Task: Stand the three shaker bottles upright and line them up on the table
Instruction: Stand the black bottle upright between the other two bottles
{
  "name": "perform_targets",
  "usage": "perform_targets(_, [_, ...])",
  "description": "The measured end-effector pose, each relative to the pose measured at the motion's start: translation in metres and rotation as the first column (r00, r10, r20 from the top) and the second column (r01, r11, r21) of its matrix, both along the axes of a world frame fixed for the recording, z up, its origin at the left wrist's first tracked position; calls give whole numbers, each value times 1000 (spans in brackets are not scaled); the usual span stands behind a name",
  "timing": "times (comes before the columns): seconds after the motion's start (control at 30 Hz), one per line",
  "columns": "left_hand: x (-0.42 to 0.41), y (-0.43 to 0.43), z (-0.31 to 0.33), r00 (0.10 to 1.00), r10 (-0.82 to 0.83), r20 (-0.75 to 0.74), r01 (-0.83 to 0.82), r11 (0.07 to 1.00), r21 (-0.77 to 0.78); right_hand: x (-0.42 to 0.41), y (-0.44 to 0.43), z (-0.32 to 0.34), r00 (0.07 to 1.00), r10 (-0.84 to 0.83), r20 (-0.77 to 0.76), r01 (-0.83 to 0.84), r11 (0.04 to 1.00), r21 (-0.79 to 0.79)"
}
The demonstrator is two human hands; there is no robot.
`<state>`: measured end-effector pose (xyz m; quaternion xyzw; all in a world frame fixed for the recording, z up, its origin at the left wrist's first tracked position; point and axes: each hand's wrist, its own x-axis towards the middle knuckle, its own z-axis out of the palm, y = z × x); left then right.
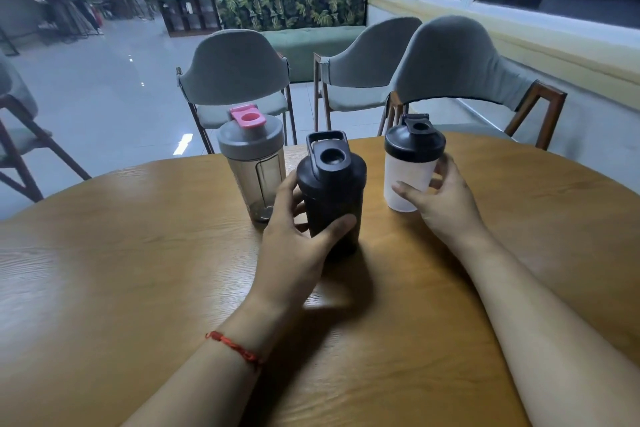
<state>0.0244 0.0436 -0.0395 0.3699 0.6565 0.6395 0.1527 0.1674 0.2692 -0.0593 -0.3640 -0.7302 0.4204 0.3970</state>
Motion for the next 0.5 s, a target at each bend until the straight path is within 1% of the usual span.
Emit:
perform_targets(0.1, [-5,1,-4,998,-27,-59,24,998,-53,2,-5,1,1000,2,25,-2,1000,-6])
perform_targets(0.17, [-7,-4,-4,993,-25,-112,16,996,-85,2,-11,6,999,-38,-13,38,999,-5])
perform_targets(0.2, [-9,-8,-2,993,-7,-115,-1,997,-75,3,-15,11,997,-73,-35,74,997,14])
perform_targets(0.23, [-13,-13,1,994,20,-104,-24,999,-44,5,-18,16,993,-111,-39,113,992,57])
perform_targets(0.3, [-25,-24,10,988,102,-113,-97,994,44,11,-30,33,985,-170,19,163,966,201])
perform_targets(0.37, [-45,-41,19,962,208,-178,-194,977,93,17,-48,57,979,-195,66,164,930,329])
perform_targets(0.43, [-71,-63,22,924,292,-247,-276,956,96,19,-68,79,983,-171,61,134,909,394])
perform_targets(0.5, [-105,-89,17,885,326,-332,-331,943,43,13,-87,99,995,-82,63,52,924,380])
